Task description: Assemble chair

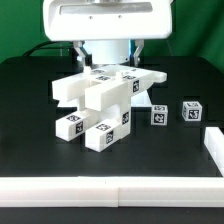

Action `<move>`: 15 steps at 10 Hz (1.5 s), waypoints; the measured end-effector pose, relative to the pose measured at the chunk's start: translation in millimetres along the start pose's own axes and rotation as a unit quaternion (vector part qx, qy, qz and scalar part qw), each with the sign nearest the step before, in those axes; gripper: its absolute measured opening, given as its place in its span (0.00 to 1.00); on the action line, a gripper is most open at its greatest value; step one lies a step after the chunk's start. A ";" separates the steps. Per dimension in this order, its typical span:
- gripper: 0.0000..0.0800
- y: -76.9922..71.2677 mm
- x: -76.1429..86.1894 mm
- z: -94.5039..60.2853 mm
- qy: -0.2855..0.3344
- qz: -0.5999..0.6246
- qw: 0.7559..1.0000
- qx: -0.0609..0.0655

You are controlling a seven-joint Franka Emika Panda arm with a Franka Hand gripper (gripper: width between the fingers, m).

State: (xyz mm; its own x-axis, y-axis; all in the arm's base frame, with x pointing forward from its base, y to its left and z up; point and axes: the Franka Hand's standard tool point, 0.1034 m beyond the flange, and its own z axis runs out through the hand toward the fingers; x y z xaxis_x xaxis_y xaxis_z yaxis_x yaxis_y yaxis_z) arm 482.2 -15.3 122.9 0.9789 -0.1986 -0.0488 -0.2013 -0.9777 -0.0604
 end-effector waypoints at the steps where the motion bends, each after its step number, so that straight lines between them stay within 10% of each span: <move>1: 0.81 -2.2 -17.7 1.7 -0.003 -0.003 1.000 0.003; 7: 0.81 -8.9 -41.4 8.7 -0.005 0.000 1.000 0.004; 11: 0.81 -13.2 -99.3 22.3 0.012 -0.089 0.996 0.011; 15: 0.81 -6.6 -97.8 40.5 0.000 -0.095 0.995 -0.002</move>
Offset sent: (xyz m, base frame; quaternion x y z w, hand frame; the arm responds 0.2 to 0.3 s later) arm 0.0000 0.0000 0.0000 0.0000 0.0000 0.0000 1.0000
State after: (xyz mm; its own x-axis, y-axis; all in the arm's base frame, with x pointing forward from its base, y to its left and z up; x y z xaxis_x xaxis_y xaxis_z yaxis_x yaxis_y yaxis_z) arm 386.4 13.3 87.7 0.9993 -0.0094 -0.0367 -0.0118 -0.9979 -0.0644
